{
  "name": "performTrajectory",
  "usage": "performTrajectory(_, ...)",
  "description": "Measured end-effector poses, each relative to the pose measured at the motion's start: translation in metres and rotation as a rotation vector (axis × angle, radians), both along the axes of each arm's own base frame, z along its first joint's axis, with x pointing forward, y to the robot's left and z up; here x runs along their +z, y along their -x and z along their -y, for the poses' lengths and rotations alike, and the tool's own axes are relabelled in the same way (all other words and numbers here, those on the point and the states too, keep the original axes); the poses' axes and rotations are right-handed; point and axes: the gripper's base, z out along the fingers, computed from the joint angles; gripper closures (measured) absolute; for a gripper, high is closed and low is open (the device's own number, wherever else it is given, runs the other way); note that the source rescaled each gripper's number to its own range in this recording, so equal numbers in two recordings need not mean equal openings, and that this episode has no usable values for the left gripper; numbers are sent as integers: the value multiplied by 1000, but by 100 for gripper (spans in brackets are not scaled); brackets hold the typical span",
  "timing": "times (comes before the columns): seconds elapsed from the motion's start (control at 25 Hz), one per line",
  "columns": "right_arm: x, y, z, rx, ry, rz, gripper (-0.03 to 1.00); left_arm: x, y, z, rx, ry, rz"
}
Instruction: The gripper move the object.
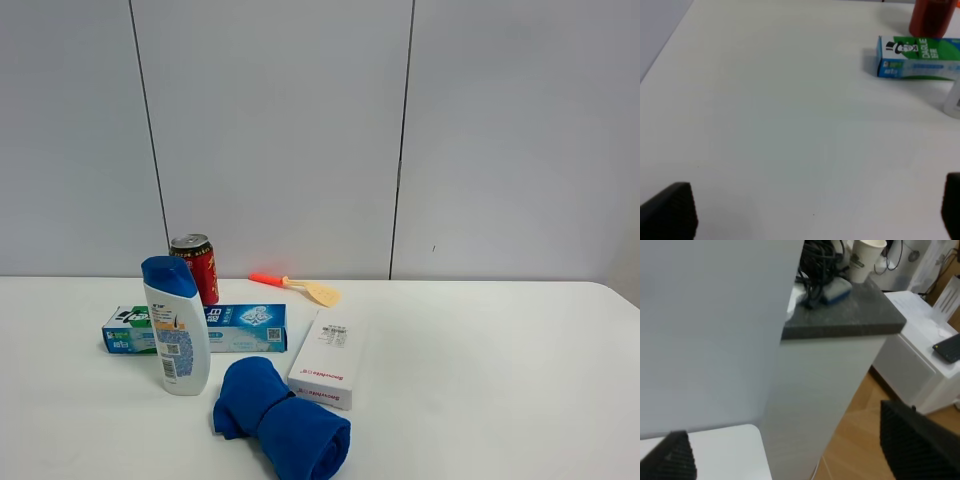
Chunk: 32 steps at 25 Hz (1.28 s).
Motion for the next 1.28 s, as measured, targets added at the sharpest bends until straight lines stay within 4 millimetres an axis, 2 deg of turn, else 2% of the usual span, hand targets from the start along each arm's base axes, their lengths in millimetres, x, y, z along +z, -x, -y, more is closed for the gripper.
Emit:
performTrajectory(0.16,-25,46,-5,42,-13,-19,54,0,0,0,0,0,0)
performTrajectory(0.24,-46,60,-7,61,-30,-53,54,0,0,0,0,0,0)
performTrajectory(0.36,-90,78,-12,100,-70,-134,54,0,0,0,0,0,0)
performTrajectory(0.44,-123,86,-16,127,-101,-179,54,0,0,0,0,0,0)
performTrajectory(0.68,-193,116,-23,166,-201,-123,54,0,0,0,0,0,0)
performTrajectory(0.88,-247,117,-30,202,-285,-192,54,0,0,0,0,0,0)
performTrajectory(1.0,-270,114,-33,208,-334,-229,54,0,0,0,0,0,0)
performTrajectory(1.08,-278,113,-33,181,-341,-237,54,0,0,0,0,0,0)
performTrajectory(1.28,-281,118,-32,152,-325,-193,54,0,0,0,0,0,0)
